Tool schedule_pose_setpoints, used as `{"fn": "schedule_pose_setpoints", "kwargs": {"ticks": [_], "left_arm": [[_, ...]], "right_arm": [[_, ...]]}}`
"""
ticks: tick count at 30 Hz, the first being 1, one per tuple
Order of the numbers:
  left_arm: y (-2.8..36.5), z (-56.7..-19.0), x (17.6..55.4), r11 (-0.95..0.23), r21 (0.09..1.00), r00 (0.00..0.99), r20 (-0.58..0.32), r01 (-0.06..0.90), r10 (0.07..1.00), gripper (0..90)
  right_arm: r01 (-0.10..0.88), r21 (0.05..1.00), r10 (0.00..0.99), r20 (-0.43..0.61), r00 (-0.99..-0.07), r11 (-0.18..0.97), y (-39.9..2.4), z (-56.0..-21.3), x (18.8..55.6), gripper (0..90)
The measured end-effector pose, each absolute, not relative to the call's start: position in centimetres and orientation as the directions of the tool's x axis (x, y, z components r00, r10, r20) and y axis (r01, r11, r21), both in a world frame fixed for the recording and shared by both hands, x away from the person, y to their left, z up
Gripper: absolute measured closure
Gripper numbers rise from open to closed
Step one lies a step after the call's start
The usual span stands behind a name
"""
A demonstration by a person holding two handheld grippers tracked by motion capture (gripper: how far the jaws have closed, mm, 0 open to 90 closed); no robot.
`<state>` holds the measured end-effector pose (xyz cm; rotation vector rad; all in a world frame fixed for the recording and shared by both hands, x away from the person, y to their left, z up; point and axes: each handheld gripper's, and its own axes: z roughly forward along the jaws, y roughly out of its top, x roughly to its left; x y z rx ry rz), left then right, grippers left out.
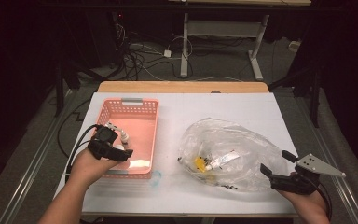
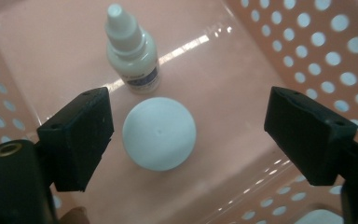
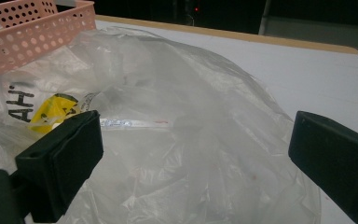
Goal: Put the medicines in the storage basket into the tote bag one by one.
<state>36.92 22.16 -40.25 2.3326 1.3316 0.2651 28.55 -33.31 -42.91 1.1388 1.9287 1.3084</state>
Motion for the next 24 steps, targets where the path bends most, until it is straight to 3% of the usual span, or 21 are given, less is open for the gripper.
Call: {"fn": "schedule_pose_setpoints", "kwargs": {"ticks": [10,17,24], "left_arm": [[21.8,-41.1,38.3,-0.460,0.384,0.508,-0.028,0.801,0.861,28.4],[21.6,-41.4,38.6,-0.469,0.339,0.500,-0.003,0.816,0.866,47.3],[21.5,-41.4,38.4,-0.488,0.339,0.514,0.013,0.805,0.857,48.9]], "right_arm": [[0.345,0.923,0.867,0.026,-0.497,0.169,-33.2,-42.9,28.6,3.6],[0.345,0.924,0.869,0.029,-0.494,0.165,-33.4,-42.9,28.5,3.6],[0.340,0.925,0.868,0.023,-0.497,0.170,-33.4,-42.8,28.5,3.6]]}}
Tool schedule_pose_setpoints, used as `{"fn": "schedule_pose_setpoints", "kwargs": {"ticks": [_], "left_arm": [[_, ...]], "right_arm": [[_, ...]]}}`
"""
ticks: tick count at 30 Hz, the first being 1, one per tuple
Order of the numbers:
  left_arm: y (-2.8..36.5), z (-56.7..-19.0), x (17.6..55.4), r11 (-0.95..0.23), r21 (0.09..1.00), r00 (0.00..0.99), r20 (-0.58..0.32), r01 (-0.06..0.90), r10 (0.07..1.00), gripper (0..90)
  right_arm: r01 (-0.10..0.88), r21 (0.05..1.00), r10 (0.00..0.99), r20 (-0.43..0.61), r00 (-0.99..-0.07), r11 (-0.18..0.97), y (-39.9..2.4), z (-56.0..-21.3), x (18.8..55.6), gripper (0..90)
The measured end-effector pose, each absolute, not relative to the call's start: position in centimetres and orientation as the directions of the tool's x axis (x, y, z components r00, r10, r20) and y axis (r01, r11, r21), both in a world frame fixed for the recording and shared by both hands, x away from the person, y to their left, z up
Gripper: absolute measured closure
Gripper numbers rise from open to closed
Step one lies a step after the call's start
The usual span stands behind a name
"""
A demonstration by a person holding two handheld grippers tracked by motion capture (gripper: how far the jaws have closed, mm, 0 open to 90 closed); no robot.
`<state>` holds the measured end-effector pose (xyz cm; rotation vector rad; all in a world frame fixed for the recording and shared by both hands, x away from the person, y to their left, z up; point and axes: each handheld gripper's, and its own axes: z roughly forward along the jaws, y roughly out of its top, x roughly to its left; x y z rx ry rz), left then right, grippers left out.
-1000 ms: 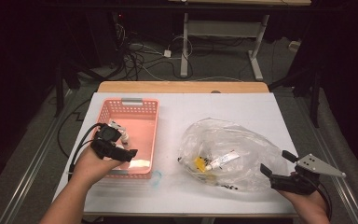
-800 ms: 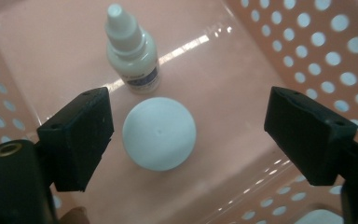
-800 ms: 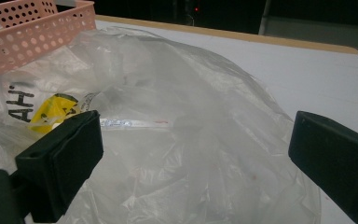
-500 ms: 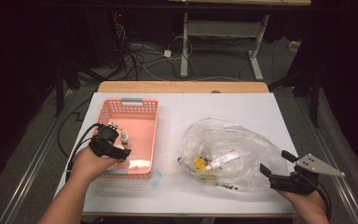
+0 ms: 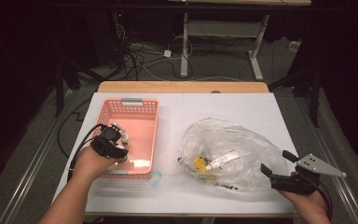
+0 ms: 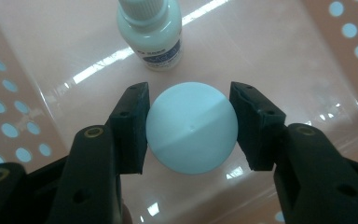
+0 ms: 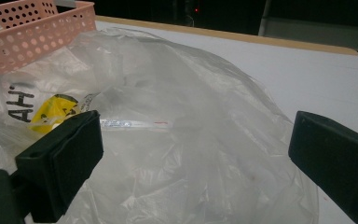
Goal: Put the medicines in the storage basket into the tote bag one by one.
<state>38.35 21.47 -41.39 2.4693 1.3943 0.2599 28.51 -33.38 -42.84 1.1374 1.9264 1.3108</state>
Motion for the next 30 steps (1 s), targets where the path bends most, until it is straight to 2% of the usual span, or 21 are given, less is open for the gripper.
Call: {"fn": "schedule_pose_setpoints", "kwargs": {"ticks": [17,30], "left_arm": [[20.1,-39.9,37.6,-0.538,0.367,0.567,0.033,0.759,0.823,49.1],[18.3,-39.0,37.6,-0.561,0.373,0.603,0.004,0.739,0.798,49.1]], "right_arm": [[0.343,0.923,0.868,0.022,-0.497,0.173,-33.3,-42.9,28.6,3.5],[0.345,0.923,0.867,0.025,-0.497,0.171,-33.3,-43.0,28.6,3.6]]}}
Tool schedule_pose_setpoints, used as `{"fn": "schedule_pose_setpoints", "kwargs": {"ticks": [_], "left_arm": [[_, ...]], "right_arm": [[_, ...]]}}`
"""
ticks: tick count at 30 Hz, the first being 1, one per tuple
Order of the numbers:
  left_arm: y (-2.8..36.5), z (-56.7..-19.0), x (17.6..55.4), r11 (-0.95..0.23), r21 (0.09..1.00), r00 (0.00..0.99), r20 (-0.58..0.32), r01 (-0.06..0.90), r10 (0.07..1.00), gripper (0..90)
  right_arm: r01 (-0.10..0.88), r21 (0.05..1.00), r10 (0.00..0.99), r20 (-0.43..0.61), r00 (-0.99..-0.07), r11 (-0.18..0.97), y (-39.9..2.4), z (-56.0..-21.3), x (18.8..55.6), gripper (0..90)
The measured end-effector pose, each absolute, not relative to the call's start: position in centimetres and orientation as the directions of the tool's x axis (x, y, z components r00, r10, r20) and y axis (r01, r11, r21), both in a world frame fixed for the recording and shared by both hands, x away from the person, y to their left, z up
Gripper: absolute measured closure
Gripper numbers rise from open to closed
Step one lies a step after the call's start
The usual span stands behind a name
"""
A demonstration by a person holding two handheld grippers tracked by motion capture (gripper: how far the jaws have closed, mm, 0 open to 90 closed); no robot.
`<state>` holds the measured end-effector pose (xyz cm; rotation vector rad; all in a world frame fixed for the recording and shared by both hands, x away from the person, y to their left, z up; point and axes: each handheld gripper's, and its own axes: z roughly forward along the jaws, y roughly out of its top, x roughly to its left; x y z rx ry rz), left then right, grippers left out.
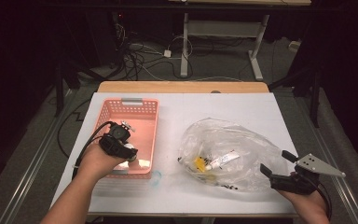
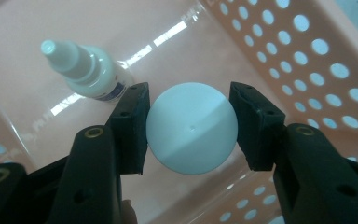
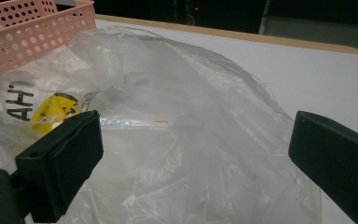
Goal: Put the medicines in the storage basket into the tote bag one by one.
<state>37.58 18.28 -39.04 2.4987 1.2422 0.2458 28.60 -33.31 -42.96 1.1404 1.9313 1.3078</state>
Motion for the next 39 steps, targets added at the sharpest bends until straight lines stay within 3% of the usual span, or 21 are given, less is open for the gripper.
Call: {"fn": "schedule_pose_setpoints", "kwargs": {"ticks": [39], "left_arm": [[13.0,-33.0,38.3,-0.630,0.399,0.682,0.015,0.667,0.731,49.1]], "right_arm": [[0.345,0.922,0.866,0.023,-0.499,0.174,-33.3,-43.0,28.6,3.6]]}}
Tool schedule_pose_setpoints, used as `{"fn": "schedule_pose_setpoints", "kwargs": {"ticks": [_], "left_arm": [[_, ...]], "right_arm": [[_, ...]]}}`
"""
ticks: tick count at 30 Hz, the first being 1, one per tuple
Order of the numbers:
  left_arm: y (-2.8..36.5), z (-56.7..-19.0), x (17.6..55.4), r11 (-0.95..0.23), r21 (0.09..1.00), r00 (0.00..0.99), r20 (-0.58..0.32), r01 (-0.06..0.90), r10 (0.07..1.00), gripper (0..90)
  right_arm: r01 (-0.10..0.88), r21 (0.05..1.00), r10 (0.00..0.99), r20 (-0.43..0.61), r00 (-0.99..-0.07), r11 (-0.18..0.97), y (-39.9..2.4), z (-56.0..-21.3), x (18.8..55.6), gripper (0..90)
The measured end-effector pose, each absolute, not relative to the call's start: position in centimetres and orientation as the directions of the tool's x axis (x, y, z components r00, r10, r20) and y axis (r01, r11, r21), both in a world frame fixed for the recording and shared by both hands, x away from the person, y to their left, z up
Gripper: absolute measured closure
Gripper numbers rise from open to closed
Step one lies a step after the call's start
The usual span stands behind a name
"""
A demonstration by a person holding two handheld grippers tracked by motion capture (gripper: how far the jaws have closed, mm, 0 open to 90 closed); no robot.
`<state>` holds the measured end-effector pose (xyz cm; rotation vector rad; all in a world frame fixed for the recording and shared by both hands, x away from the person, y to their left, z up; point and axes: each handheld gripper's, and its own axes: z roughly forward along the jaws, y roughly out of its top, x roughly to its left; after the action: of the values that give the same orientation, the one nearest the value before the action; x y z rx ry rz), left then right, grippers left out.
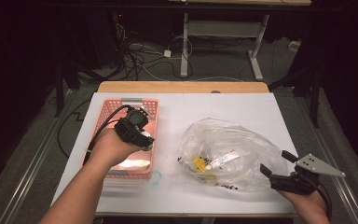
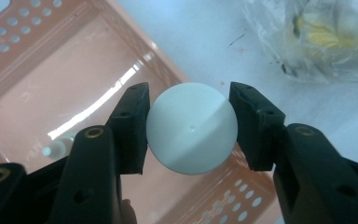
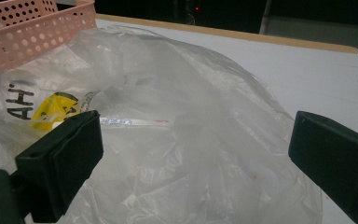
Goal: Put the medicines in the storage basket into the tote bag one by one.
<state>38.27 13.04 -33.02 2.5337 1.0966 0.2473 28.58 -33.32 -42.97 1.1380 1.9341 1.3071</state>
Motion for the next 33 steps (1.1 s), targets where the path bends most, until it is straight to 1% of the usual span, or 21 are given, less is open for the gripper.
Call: {"fn": "schedule_pose_setpoints", "kwargs": {"ticks": [11,23,33], "left_arm": [[9.8,-32.7,38.3,-0.663,0.413,0.725,0.009,0.624,0.688,49.1],[4.5,-32.9,38.2,-0.709,0.435,0.792,-0.018,0.556,0.610,49.1],[0.6,-33.1,37.7,-0.750,0.450,0.843,-0.013,0.485,0.538,49.1]], "right_arm": [[0.344,0.923,0.866,0.024,-0.499,0.173,-33.4,-43.0,28.6,3.6],[0.346,0.924,0.867,0.031,-0.497,0.166,-33.4,-42.9,28.5,3.5],[0.343,0.924,0.866,0.029,-0.499,0.167,-33.5,-43.0,28.5,3.6]]}}
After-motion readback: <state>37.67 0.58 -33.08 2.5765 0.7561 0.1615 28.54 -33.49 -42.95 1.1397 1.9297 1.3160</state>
